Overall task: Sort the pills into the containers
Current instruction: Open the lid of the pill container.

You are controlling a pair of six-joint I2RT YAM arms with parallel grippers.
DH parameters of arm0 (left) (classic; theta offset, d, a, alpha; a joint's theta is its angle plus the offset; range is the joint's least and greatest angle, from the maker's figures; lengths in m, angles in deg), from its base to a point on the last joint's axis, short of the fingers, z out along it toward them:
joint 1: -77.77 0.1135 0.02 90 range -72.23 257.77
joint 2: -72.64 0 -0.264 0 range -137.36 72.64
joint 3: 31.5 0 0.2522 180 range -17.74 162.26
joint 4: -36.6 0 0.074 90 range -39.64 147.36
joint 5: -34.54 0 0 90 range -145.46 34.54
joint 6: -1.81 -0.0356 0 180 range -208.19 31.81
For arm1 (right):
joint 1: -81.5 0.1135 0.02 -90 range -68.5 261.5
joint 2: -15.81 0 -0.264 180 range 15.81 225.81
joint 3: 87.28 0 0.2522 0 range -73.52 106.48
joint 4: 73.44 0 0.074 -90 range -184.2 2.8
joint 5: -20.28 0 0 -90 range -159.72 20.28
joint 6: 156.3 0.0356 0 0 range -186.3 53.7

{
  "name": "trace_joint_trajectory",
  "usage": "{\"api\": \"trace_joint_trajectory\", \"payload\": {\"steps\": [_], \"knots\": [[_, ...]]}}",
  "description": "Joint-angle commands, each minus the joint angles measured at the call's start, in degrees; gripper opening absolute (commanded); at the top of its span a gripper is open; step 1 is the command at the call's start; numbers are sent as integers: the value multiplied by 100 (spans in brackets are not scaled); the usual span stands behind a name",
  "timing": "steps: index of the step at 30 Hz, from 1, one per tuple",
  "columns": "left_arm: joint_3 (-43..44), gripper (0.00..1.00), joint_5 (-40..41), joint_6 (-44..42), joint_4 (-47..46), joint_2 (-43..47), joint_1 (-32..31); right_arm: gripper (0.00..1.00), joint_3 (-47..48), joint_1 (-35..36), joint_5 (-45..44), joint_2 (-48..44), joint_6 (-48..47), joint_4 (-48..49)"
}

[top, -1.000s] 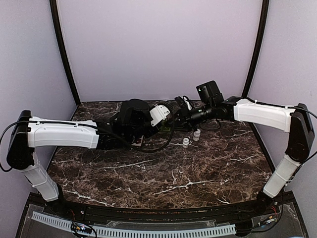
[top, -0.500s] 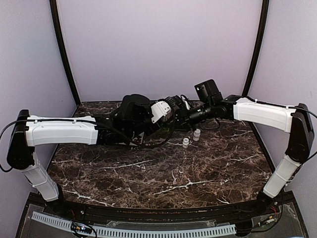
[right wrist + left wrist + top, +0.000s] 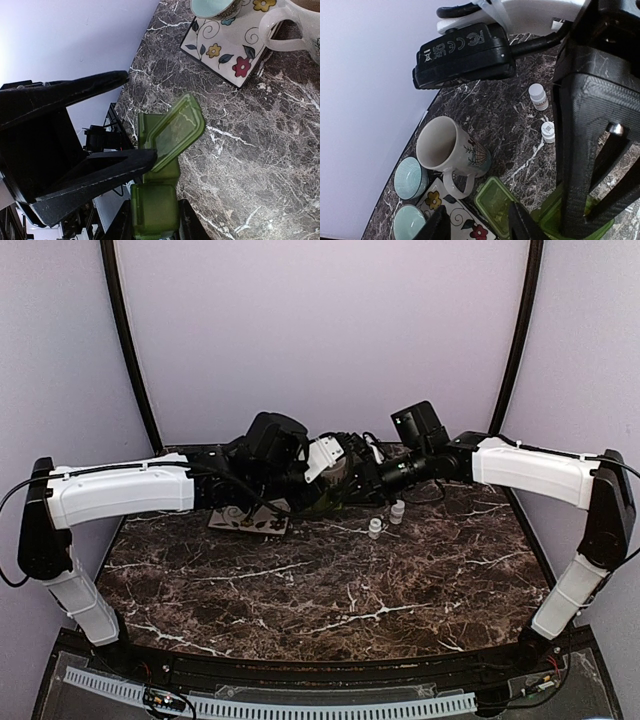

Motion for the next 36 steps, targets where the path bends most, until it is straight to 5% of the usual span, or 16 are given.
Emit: {"api": "trace_joint_trajectory", "payload": {"steps": [1, 17, 36], "knots": [[227, 42, -567, 284, 785, -33, 72, 3, 143, 73, -113, -227, -242, 97], [752, 40, -1259, 547, 1411, -415, 280, 2, 221, 190, -270, -227, -552, -125], [-338, 53, 274, 1674, 367, 673, 643, 2, -1455, -38, 143, 28, 737, 1960]]}}
